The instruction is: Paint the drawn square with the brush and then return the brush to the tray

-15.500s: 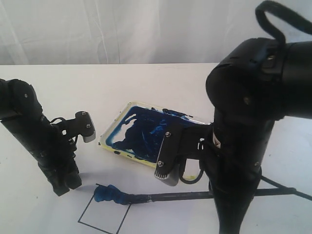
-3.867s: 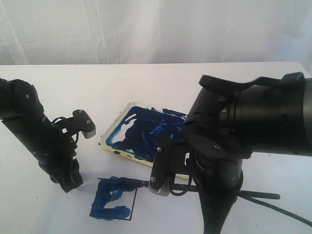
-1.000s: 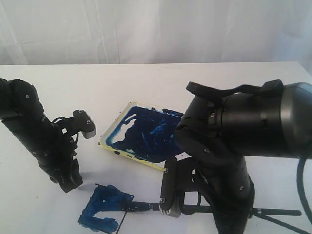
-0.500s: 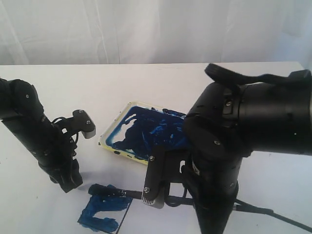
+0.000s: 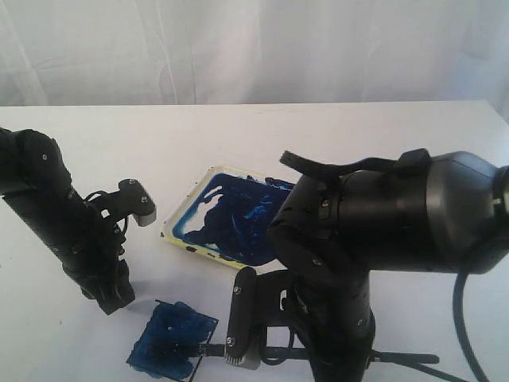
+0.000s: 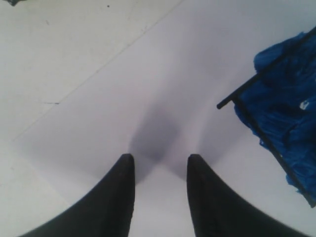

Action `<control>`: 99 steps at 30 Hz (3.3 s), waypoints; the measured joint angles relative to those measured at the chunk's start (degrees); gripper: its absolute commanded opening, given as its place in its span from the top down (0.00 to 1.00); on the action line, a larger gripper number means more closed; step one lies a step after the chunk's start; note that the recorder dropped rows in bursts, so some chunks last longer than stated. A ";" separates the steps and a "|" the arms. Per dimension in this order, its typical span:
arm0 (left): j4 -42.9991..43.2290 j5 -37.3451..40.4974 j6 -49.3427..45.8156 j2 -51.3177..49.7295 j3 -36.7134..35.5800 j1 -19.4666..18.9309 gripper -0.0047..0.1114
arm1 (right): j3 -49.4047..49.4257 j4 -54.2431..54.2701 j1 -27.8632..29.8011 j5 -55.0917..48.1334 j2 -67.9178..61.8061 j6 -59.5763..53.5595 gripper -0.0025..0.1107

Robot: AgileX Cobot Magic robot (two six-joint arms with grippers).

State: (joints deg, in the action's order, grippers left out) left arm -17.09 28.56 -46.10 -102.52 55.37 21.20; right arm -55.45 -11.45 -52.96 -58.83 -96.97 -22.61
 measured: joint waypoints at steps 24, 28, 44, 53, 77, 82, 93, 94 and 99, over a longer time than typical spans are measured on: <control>0.00 0.00 0.00 0.00 0.00 0.00 0.60 | 0.00 -5.00 -0.05 -6.89 0.00 3.65 0.98; 0.00 0.00 0.00 0.00 0.00 0.00 0.60 | 0.00 -5.70 -0.05 -8.10 0.00 4.49 0.98; 0.00 0.10 0.00 0.00 0.12 0.00 0.60 | 0.00 -9.81 -0.05 -10.49 1.91 8.10 0.98; 0.00 0.10 0.00 0.00 0.12 0.00 0.60 | 0.00 -9.75 -0.05 -7.02 4.65 8.10 0.98; 0.00 0.10 0.00 0.00 0.12 0.00 0.60 | -2.22 -8.06 -2.39 -3.99 -3.22 7.35 0.98; 0.00 0.10 0.00 0.00 0.12 0.00 0.60 | -2.34 -8.42 -2.39 -6.51 -3.22 7.35 0.98; 0.00 0.10 0.00 0.00 0.12 0.00 0.60 | -2.34 -13.99 -2.39 -10.33 -2.84 11.57 0.98; 0.00 0.10 0.00 0.00 0.12 0.00 0.60 | -2.34 -14.34 -2.39 -10.51 -2.33 11.71 0.98; 0.00 0.10 0.00 0.00 0.12 0.00 0.60 | -2.34 -14.48 -2.39 -10.65 0.02 11.98 0.98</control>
State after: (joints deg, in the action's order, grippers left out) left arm -17.09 28.66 -46.10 -102.52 55.49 21.20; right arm -57.80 -25.93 -55.35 -69.48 -96.96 -10.64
